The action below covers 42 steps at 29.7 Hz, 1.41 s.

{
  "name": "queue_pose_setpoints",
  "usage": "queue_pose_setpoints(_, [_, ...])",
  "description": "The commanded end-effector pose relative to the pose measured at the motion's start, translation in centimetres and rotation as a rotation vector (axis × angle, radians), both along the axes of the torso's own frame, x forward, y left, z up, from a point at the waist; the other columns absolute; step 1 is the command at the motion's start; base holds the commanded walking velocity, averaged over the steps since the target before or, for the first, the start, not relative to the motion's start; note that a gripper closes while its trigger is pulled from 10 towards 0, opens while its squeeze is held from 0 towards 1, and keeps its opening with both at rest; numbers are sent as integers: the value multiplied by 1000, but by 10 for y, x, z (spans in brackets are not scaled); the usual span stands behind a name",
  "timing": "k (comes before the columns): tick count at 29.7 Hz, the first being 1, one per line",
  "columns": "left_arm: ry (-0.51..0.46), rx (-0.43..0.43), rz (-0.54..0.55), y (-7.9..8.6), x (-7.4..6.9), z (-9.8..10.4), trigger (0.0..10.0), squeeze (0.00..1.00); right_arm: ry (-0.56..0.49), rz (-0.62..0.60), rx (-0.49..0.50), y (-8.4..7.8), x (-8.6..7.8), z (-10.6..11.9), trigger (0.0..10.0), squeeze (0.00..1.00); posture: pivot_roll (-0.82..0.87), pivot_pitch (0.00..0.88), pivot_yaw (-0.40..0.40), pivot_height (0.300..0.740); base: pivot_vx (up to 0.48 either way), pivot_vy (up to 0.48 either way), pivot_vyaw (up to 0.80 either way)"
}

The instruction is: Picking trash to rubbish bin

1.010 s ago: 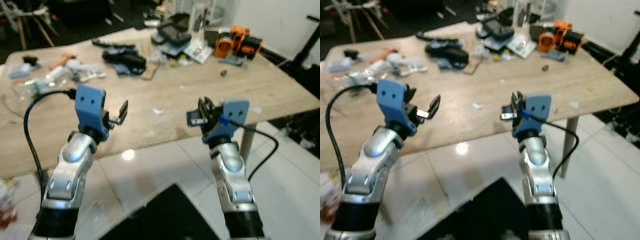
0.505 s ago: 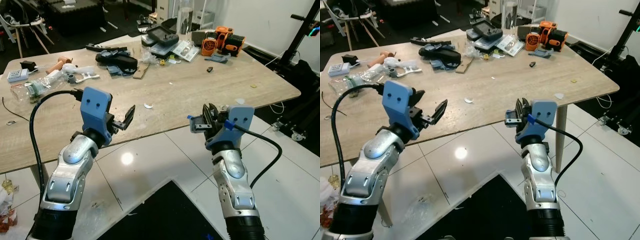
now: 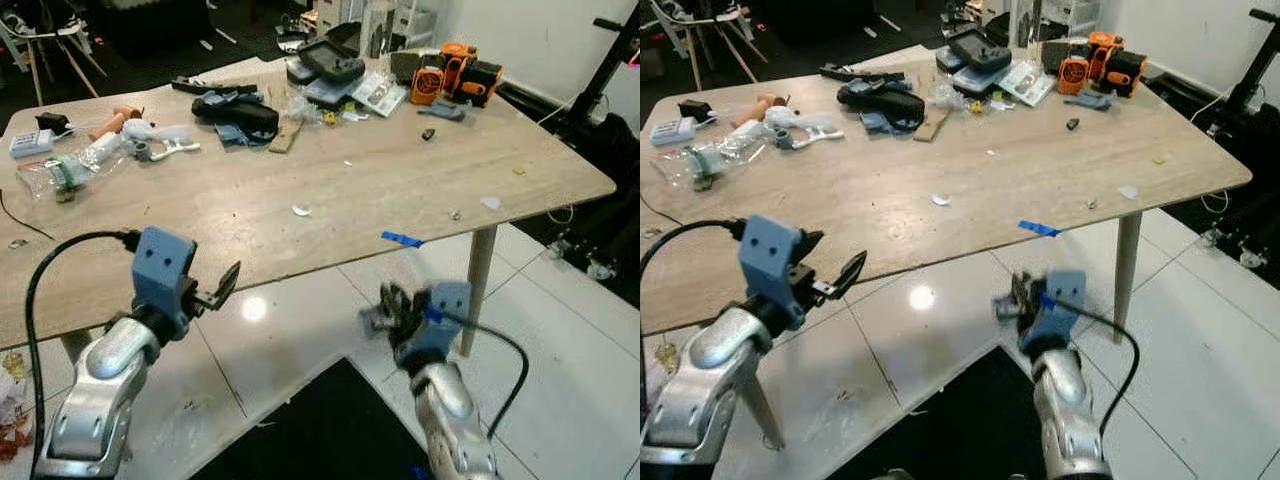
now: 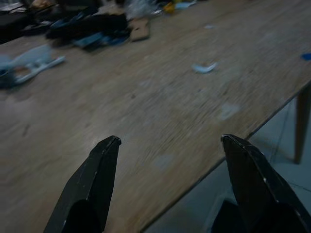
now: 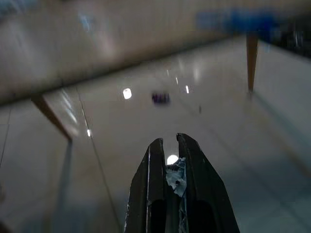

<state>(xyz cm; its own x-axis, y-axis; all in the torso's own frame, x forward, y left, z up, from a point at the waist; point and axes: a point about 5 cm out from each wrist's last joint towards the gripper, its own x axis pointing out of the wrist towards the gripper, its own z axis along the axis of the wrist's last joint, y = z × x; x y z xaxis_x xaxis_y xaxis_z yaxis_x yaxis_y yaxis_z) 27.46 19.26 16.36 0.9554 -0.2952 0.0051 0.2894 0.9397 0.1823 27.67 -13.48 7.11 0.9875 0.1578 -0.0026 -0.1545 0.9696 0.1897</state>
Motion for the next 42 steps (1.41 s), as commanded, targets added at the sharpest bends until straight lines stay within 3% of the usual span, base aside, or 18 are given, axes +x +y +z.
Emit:
queue_pose_setpoints(1, [-10, 35, 17, 5, -4, 1, 10000, 0, 31, -5, 14, 0, -4, -9, 10000, 0, 36, 93, 48, 740, 0, 0, 0])
queue_pose_setpoints(7, [-10, 22, 63, 8, -5, -2, 10000, 0, 64, -48, 29, -7, -8, -17, 10000, 0, 35, 80, 43, 740, 0, 0, 0])
queue_pose_setpoints(12, [-10, 14, 70, 2, -2, -4, 10000, 0, 156, -77, 63, -14, -14, -35, 10000, 0, 43, 72, 53, 740, 0, 0, 0])
queue_pose_setpoints(17, [-26, 18, 32, -6, 8, 3, 10000, 0, 165, -146, 104, -24, -13, -38, 10000, 0, 46, 67, 99, 740, 0, 0, 0])
queue_pose_setpoints(27, [-25, 31, -30, -12, 14, 7, 10000, 0, 149, -189, 124, -27, -13, -37, 10000, 0, 51, 69, 138, 740, 0, 0, 0])
queue_pose_setpoints(33, [-18, 26, -9, -12, 11, 3, 10000, 0, 119, -144, 102, -22, -10, -31, 10000, 0, 49, 75, 113, 740, 0, 0, 0])
queue_pose_setpoints(42, [-69, 7, 137, -5, -1, 0, 10000, 0, 73, 99, -40, -2, 6, -15, 10000, 0, 65, 99, -96, 740, 0, 0, 0])
